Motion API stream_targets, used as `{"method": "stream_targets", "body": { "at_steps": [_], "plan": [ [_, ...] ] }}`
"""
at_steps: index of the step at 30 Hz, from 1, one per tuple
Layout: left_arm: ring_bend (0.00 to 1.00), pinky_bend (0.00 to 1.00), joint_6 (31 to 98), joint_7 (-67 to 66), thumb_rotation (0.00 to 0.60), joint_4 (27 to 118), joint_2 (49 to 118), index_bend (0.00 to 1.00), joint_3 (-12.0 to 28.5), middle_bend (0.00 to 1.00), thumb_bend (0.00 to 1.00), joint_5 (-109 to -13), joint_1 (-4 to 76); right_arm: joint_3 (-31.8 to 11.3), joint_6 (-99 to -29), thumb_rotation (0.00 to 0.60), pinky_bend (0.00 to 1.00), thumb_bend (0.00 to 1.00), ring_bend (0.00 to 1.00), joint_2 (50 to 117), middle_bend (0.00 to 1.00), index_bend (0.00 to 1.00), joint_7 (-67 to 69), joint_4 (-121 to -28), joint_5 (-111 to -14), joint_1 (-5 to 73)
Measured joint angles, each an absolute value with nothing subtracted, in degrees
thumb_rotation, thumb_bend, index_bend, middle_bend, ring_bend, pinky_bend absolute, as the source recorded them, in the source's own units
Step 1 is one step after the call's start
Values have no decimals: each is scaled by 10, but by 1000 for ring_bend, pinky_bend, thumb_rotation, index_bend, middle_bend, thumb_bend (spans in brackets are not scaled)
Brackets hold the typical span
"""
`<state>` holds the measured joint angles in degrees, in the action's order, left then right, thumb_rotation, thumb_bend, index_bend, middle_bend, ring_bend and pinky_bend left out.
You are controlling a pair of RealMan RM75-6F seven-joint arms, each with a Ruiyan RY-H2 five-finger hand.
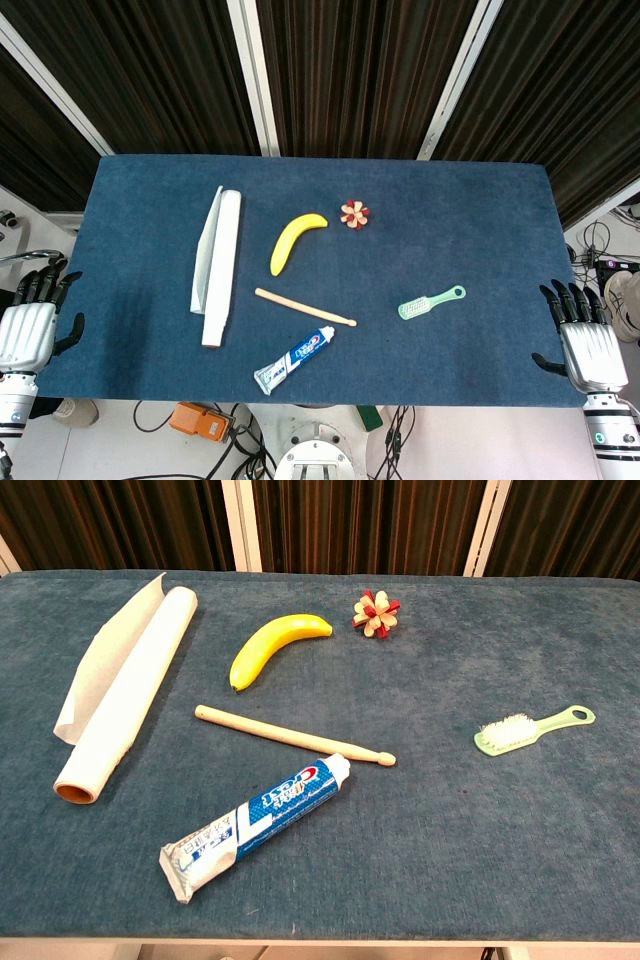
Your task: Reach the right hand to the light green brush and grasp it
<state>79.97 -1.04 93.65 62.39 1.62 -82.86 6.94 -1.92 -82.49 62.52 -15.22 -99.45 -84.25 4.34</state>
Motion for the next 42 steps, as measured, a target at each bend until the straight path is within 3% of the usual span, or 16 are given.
{"method": "stream_targets", "body": {
  "at_steps": [16, 22, 30, 35, 42],
  "plan": [
    [0, 5, 799, -22, 600, 943, 623, 157, 16, 16, 435, -823, 68, -24, -796, 600, 81, 171, 48, 629, 102, 201, -123, -962, -836, 58],
    [0, 5, 804, -16, 600, 946, 626, 157, 22, 16, 436, -810, 64, -27, -716, 600, 80, 171, 49, 627, 102, 249, -86, -930, -831, 99],
    [0, 4, 799, -31, 600, 951, 625, 157, 22, 16, 435, -804, 65, -49, -560, 600, 74, 185, 49, 645, 102, 312, -83, -856, -807, 212],
    [0, 4, 795, -27, 600, 955, 623, 157, 25, 16, 436, -794, 65, -53, -503, 600, 74, 280, 50, 690, 102, 331, -79, -784, -808, 267],
    [0, 5, 793, -30, 600, 957, 623, 157, 25, 16, 436, -792, 65, -39, -474, 600, 74, 326, 50, 749, 102, 370, -58, -724, -839, 305]
  ]
}}
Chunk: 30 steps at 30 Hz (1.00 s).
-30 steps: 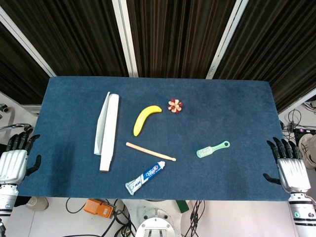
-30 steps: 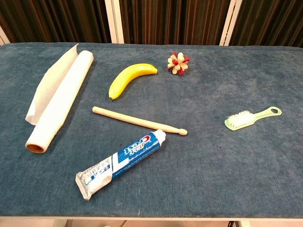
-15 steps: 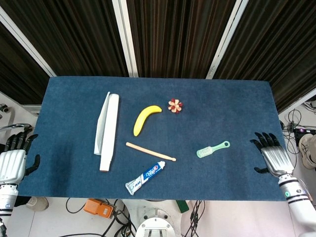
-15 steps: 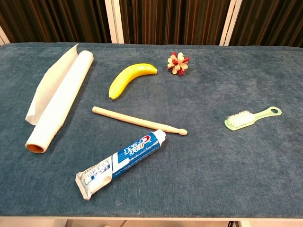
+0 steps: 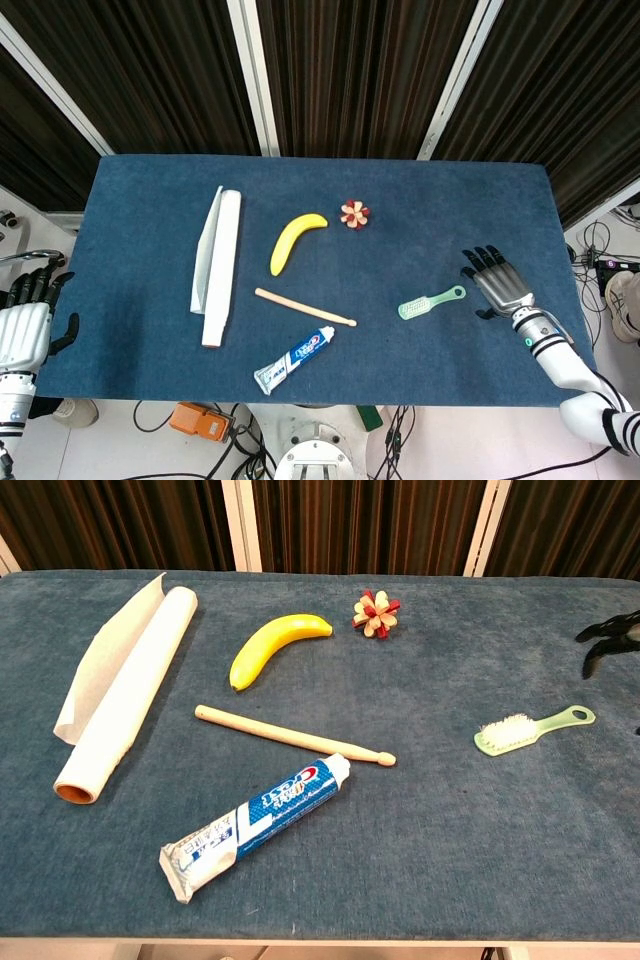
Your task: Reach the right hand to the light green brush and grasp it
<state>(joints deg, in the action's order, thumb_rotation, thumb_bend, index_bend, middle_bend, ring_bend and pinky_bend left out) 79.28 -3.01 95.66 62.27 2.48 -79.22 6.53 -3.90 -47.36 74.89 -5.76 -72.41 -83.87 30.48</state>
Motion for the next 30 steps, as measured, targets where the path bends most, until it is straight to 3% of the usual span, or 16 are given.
{"method": "stream_targets", "body": {
  "at_steps": [13, 30],
  "plan": [
    [0, 5, 791, -30, 600, 959, 622, 157, 27, 16, 436, -784, 65, -17, -481, 600, 76, 454, 50, 809, 102, 494, 20, -663, -884, 341],
    [0, 5, 787, -26, 600, 964, 620, 157, 29, 16, 436, -779, 65, 0, -488, 600, 83, 464, 54, 837, 102, 539, 62, -629, -891, 359]
  ]
}}
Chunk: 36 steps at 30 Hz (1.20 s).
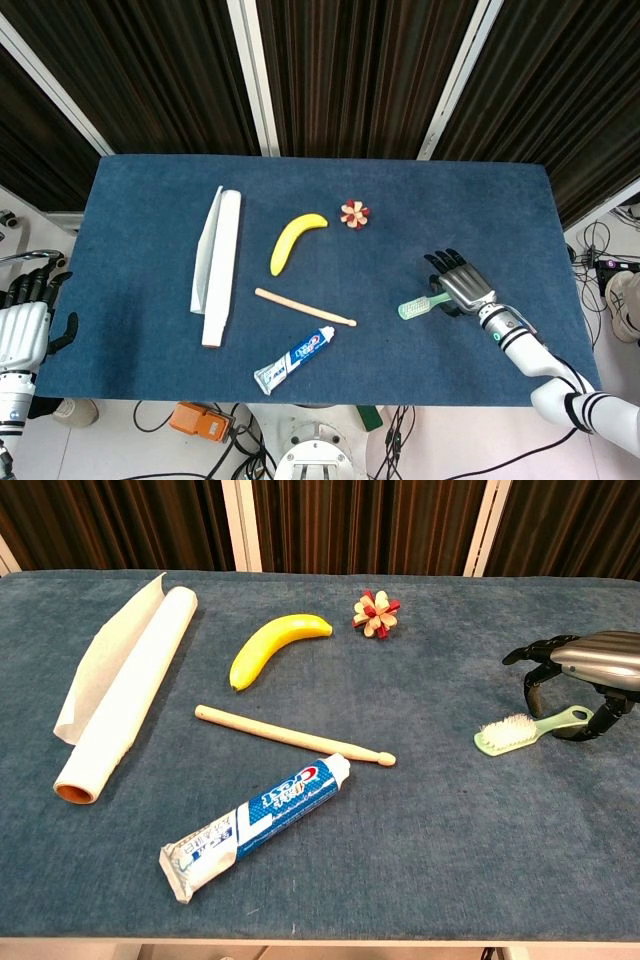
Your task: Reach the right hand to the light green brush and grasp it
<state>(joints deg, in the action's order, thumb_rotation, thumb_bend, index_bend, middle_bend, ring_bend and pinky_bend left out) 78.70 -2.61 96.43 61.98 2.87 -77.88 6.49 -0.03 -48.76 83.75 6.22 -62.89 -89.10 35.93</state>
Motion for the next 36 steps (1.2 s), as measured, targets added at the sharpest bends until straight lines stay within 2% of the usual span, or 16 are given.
{"method": "stream_targets", "body": {
  "at_steps": [6, 17, 36],
  "plan": [
    [0, 4, 786, -23, 600, 965, 620, 157, 29, 16, 436, -778, 65, 4, -484, 600, 86, 467, 61, 838, 102, 575, 60, -626, -887, 362],
    [0, 5, 785, -17, 600, 967, 618, 157, 30, 16, 437, -776, 64, 9, -483, 600, 98, 546, 66, 838, 102, 640, 47, -627, -882, 365],
    [0, 5, 785, -16, 600, 970, 618, 157, 31, 16, 436, -773, 63, -6, -505, 600, 134, 547, 74, 836, 102, 820, 49, -644, -878, 376]
  ]
}}
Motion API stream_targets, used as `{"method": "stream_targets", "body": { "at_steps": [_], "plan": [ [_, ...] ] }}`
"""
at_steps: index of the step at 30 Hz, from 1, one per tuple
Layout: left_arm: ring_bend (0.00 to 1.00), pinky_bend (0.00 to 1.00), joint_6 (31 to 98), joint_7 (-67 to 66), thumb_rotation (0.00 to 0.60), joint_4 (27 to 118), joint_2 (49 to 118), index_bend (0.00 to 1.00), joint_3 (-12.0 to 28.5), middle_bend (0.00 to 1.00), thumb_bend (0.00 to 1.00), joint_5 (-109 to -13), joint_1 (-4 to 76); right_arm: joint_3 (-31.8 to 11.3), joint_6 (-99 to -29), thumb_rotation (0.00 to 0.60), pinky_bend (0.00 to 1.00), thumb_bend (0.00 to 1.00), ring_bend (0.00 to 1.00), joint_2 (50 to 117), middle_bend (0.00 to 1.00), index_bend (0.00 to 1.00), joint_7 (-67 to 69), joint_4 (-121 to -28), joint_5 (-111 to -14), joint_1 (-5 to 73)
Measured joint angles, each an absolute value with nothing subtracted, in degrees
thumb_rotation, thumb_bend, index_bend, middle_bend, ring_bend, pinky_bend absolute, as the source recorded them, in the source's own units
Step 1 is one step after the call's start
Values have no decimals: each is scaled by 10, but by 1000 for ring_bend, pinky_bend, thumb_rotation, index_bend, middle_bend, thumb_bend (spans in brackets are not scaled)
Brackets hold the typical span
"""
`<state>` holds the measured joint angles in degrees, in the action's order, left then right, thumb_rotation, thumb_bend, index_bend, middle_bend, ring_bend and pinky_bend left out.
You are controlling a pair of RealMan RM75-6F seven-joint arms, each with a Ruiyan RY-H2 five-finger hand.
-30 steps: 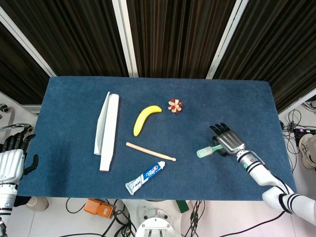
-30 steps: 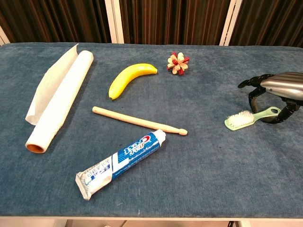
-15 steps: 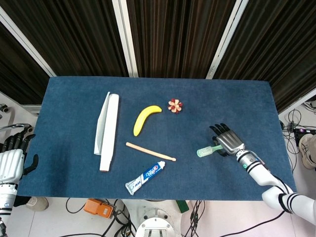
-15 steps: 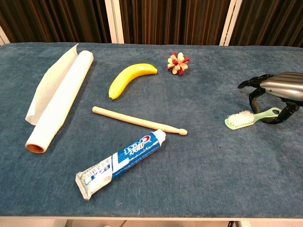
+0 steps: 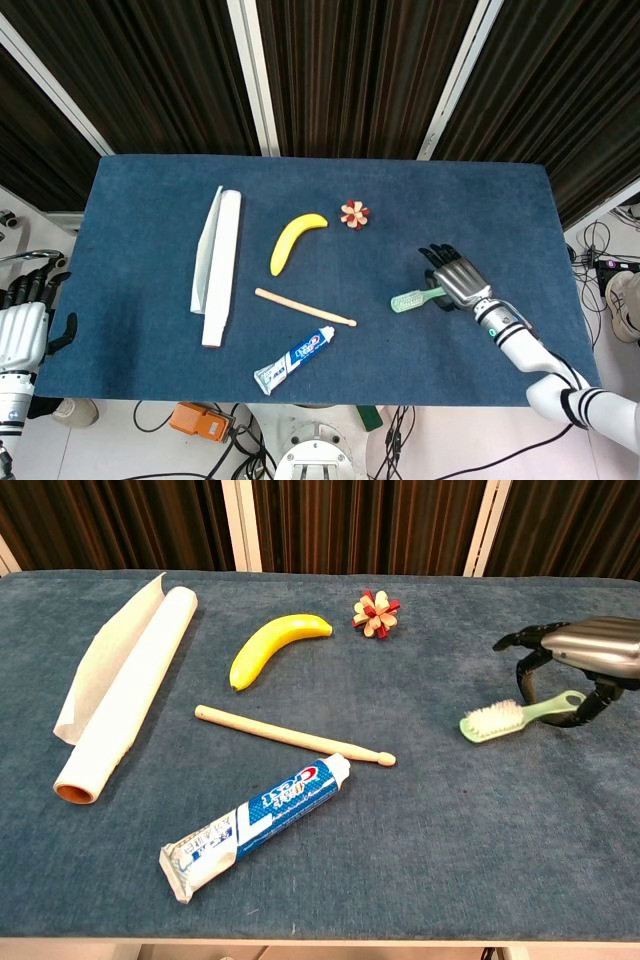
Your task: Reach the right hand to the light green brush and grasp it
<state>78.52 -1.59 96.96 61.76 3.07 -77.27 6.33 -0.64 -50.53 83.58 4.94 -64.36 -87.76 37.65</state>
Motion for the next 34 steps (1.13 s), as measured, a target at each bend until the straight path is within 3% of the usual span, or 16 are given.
{"method": "stream_targets", "body": {
  "at_steps": [13, 26, 34],
  "plan": [
    [0, 5, 785, -14, 600, 971, 617, 157, 32, 16, 437, -770, 63, -55, -526, 600, 144, 551, 74, 830, 102, 845, 49, -684, -878, 420],
    [0, 4, 785, -15, 600, 971, 617, 157, 33, 16, 436, -768, 63, -164, -527, 600, 148, 551, 74, 785, 102, 845, 28, -771, -820, 489],
    [0, 4, 785, -16, 600, 972, 618, 157, 33, 16, 436, -767, 63, -193, -538, 600, 154, 552, 74, 783, 102, 845, 7, -780, -776, 504]
  ]
}}
